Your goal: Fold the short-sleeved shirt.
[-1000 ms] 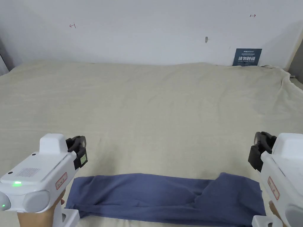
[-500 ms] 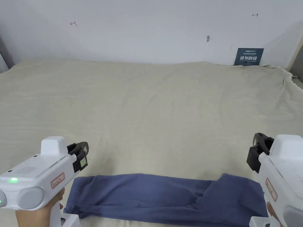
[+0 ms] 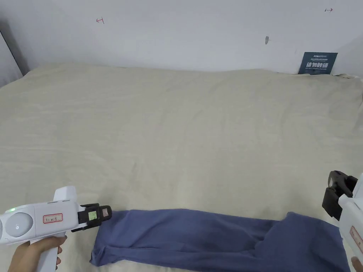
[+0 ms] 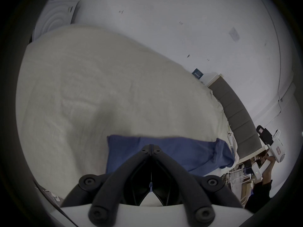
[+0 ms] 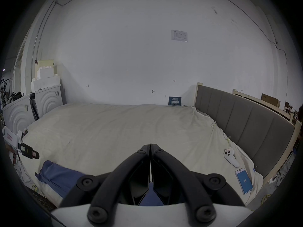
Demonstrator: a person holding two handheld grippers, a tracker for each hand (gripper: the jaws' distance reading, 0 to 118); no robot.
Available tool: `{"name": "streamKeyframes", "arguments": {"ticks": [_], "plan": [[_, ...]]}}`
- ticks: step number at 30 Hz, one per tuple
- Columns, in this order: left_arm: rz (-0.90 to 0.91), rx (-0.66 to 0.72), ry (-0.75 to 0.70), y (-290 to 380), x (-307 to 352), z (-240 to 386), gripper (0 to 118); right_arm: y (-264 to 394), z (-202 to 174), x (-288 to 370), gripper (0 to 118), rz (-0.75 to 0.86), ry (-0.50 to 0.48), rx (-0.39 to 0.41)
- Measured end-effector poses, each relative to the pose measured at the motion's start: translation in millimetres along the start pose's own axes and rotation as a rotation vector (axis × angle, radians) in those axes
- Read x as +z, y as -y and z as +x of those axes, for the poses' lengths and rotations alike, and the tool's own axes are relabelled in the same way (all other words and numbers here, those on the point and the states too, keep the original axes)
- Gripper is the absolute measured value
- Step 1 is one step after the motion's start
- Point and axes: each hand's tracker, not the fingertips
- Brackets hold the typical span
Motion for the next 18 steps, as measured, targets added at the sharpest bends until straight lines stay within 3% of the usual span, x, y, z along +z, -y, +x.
{"name": "streamKeyframes", "arguments": {"ticks": [2,6,14,18], "plan": [[-0.024,0.020,-0.014,3,-5,-14,11,1,-5,-1,0,-0.011,0.002,0.002],[-0.079,0.085,-0.031,10,-13,-28,76,7,-8,-7,0,-0.038,0.000,0.007],[-0.147,0.140,-0.045,19,-36,-42,78,12,-11,-11,0,-0.075,-0.006,0.019],[-0.145,0.095,-0.036,22,-41,-35,70,13,-9,-12,0,-0.084,0.001,0.017]]}}
